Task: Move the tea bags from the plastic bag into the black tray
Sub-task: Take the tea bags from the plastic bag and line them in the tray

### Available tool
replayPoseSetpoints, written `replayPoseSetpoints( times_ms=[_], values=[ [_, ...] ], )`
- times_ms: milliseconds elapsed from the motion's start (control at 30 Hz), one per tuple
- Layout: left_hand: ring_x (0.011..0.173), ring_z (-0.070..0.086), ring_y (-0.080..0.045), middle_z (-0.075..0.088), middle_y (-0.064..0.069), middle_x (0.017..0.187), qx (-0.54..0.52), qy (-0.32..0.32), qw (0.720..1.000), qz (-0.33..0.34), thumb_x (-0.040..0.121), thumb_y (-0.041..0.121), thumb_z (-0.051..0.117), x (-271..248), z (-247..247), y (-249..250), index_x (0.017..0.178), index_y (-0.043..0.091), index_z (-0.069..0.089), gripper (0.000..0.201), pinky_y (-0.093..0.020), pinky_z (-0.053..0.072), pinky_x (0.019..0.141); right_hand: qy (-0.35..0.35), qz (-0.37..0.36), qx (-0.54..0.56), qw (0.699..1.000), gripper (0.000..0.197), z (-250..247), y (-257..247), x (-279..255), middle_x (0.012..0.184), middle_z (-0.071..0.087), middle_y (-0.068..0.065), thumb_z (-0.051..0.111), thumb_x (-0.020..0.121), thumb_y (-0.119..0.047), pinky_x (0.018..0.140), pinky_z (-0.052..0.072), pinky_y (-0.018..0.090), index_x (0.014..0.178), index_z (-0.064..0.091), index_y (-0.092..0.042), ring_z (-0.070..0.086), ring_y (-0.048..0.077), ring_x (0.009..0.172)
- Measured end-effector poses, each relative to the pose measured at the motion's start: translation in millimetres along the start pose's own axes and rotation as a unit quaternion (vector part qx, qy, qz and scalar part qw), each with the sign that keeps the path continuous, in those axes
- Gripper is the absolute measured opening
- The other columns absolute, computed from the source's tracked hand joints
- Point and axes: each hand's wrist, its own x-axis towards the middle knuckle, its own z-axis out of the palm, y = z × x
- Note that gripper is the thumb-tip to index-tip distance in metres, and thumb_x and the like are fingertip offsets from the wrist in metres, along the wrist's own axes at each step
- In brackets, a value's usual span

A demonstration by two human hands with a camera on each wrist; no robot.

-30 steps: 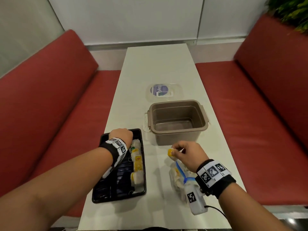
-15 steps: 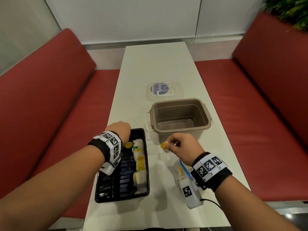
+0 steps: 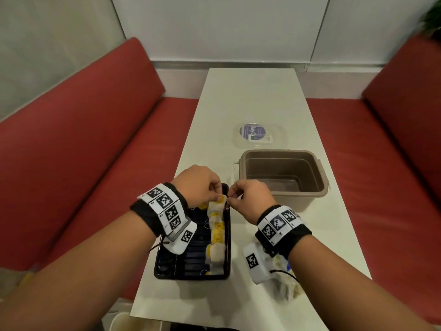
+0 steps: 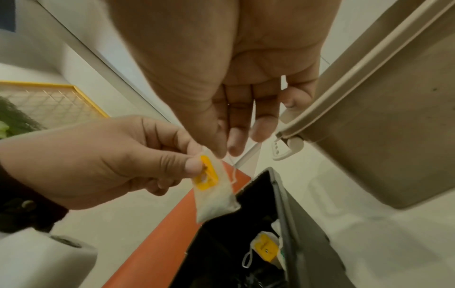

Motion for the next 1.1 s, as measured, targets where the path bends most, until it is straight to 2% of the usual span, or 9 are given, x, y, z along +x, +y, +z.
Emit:
replayPoseSetpoints(
  times_ms=[133, 200, 267, 467, 567, 667, 733, 967, 1100],
  values=[
    [0.080, 0.067, -0.018, 0.072, 0.004, 0.084, 0.139, -0.027, 0.984, -0.105, 0.083, 0.021, 0.065, 15.3, 10.3, -19.9, 0.085, 0.022, 0.076, 0.012, -0.027, 0.052, 0.068, -0.078, 0.073, -0.081, 0.991, 0.032, 18.1, 11.2, 3.3, 0.103, 0.068, 0.000, 0.068, 0.083, -0.039, 0.085, 0.053, 0.032, 0.108, 0.059, -0.022, 0.063, 0.021, 0.098],
    [0.077, 0.067, -0.024, 0.073, -0.002, 0.088, 0.167, -0.054, 0.973, -0.149, 0.082, 0.017, 0.061, 24.5, 19.2, -29.1, 0.087, 0.018, 0.076, 0.016, -0.031, 0.055, 0.067, -0.109, 0.103, -0.093, 0.984, 0.044, 26.5, 16.0, 1.4, 0.111, 0.066, 0.004, 0.068, 0.084, -0.043, 0.086, 0.051, 0.032, 0.119, 0.056, -0.019, 0.062, 0.024, 0.106],
    [0.070, 0.064, -0.025, 0.072, -0.006, 0.088, 0.186, -0.078, 0.965, -0.167, 0.082, 0.014, 0.061, 31.3, 27.5, -33.5, 0.088, 0.015, 0.075, 0.016, -0.031, 0.052, 0.063, -0.123, 0.115, -0.089, 0.982, 0.045, 32.4, 18.8, -1.1, 0.116, 0.065, 0.006, 0.067, 0.086, -0.042, 0.086, 0.051, 0.033, 0.122, 0.055, -0.017, 0.062, 0.025, 0.108],
    [0.073, 0.058, -0.027, 0.060, -0.008, 0.084, 0.256, -0.135, 0.944, -0.156, 0.092, 0.012, 0.055, 43.1, 49.0, -24.3, 0.103, 0.006, 0.067, 0.017, -0.031, 0.046, 0.065, -0.126, 0.114, -0.065, 0.983, 0.037, 37.0, 19.7, -4.3, 0.112, 0.070, 0.007, 0.064, 0.088, -0.035, 0.088, 0.054, 0.034, 0.120, 0.060, -0.016, 0.065, 0.025, 0.104],
    [0.074, 0.057, -0.027, 0.063, -0.008, 0.089, 0.277, -0.133, 0.939, -0.158, 0.093, 0.010, 0.052, 46.8, 56.2, -21.0, 0.106, 0.007, 0.066, 0.020, -0.032, 0.046, 0.066, -0.124, 0.112, -0.064, 0.984, 0.038, 37.1, 20.6, -4.1, 0.113, 0.069, 0.007, 0.063, 0.089, -0.035, 0.087, 0.054, 0.034, 0.121, 0.060, -0.016, 0.065, 0.025, 0.105],
    [0.084, 0.064, -0.028, 0.069, -0.010, 0.103, 0.272, -0.122, 0.941, -0.159, 0.095, 0.010, 0.049, 51.2, 60.3, -20.6, 0.106, 0.007, 0.067, 0.021, -0.031, 0.046, 0.068, -0.127, 0.115, -0.057, 0.984, 0.038, 38.4, 22.8, -5.1, 0.112, 0.070, 0.007, 0.063, 0.089, -0.036, 0.087, 0.053, 0.033, 0.121, 0.060, -0.017, 0.064, 0.025, 0.106],
    [0.090, 0.066, -0.028, 0.069, -0.010, 0.103, 0.279, -0.109, 0.942, -0.152, 0.096, 0.010, 0.047, 51.9, 62.5, -20.2, 0.105, 0.007, 0.067, 0.023, -0.031, 0.046, 0.068, -0.125, 0.116, -0.053, 0.984, 0.036, 39.4, 24.5, -6.1, 0.110, 0.071, 0.007, 0.063, 0.089, -0.036, 0.087, 0.053, 0.034, 0.119, 0.060, -0.017, 0.064, 0.025, 0.105],
    [0.091, 0.067, -0.030, 0.068, -0.013, 0.104, 0.293, -0.110, 0.940, -0.139, 0.094, 0.008, 0.048, 46.9, 65.0, -18.6, 0.108, 0.005, 0.066, 0.023, -0.033, 0.046, 0.067, -0.130, 0.114, -0.040, 0.984, 0.037, 39.5, 30.4, -7.2, 0.105, 0.073, 0.004, 0.061, 0.089, -0.042, 0.087, 0.054, 0.036, 0.118, 0.060, -0.018, 0.066, 0.023, 0.101],
    [0.083, 0.064, -0.030, 0.069, -0.013, 0.100, 0.271, -0.096, 0.948, -0.133, 0.091, 0.008, 0.054, 44.9, 47.0, -10.3, 0.100, 0.006, 0.068, 0.017, -0.032, 0.045, 0.066, -0.117, 0.114, -0.022, 0.986, 0.020, 19.0, 45.3, -12.2, 0.097, 0.074, -0.001, 0.059, 0.091, -0.038, 0.082, 0.054, 0.031, 0.105, 0.063, -0.025, 0.067, 0.016, 0.090]
  ],
)
